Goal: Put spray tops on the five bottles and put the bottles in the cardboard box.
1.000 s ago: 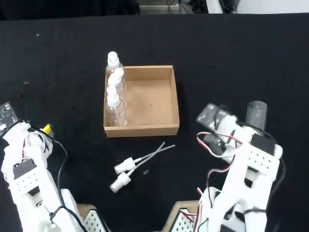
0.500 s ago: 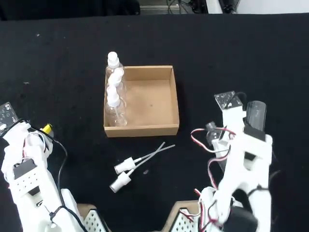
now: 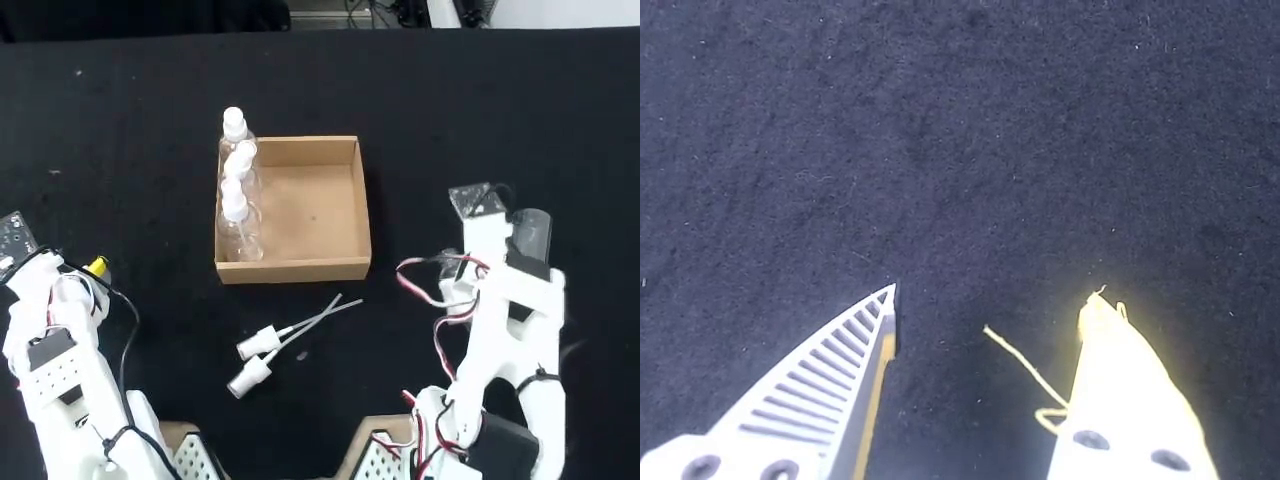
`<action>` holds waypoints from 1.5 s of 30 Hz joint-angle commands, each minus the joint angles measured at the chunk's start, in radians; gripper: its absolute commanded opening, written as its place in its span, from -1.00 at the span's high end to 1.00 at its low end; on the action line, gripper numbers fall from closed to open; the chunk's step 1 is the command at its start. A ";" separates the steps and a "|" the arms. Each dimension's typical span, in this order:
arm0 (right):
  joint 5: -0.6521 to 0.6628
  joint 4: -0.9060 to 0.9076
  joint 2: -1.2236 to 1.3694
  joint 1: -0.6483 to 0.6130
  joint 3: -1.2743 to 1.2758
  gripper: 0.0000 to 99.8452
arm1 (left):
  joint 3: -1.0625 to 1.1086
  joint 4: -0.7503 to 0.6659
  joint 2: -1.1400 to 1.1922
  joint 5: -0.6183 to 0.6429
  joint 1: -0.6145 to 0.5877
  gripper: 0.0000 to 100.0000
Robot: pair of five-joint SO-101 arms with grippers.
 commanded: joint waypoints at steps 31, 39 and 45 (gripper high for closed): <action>0.068 0.006 0.328 -0.095 -0.288 0.78 | -0.012 -0.018 -0.008 0.005 0.010 0.58; -0.017 -0.097 0.249 -0.117 -0.291 0.98 | -0.012 -0.018 -0.008 0.005 0.012 0.58; -0.129 -0.089 0.232 -0.157 -0.269 0.71 | -0.012 -0.018 -0.008 0.005 0.012 0.58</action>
